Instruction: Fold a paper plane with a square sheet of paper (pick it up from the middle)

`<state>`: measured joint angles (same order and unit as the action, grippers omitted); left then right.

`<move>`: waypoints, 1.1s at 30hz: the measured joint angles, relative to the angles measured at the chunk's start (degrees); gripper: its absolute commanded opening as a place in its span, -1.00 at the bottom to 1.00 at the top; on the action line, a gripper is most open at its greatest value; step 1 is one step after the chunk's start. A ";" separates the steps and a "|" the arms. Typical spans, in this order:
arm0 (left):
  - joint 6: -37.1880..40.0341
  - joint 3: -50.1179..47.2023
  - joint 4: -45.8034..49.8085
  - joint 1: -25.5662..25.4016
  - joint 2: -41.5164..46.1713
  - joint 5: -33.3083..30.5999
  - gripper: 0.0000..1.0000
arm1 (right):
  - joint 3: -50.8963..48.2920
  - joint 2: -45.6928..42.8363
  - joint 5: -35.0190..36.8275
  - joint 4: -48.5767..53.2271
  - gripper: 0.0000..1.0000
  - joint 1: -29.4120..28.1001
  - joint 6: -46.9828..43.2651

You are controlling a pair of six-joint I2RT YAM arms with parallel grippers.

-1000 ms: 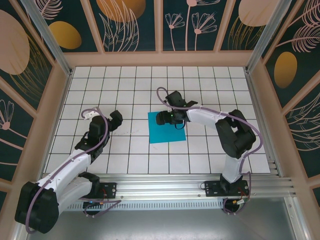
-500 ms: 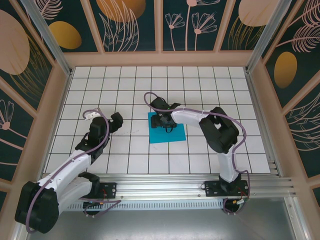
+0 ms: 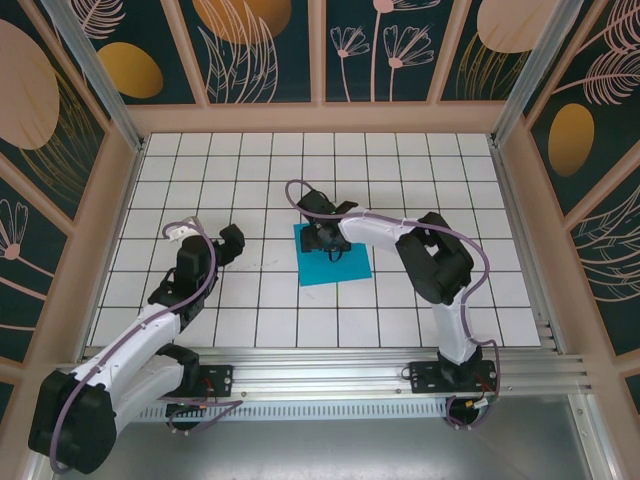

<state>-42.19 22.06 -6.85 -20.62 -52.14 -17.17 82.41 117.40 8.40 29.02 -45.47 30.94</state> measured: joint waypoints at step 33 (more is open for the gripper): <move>0.24 3.41 -3.61 0.00 -11.85 10.01 0.97 | -0.70 1.05 1.79 2.01 0.71 0.37 -0.59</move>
<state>-41.95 25.47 -10.46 -20.62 -63.99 -7.16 81.71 118.45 10.20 31.03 -45.10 30.35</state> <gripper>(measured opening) 0.987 0.867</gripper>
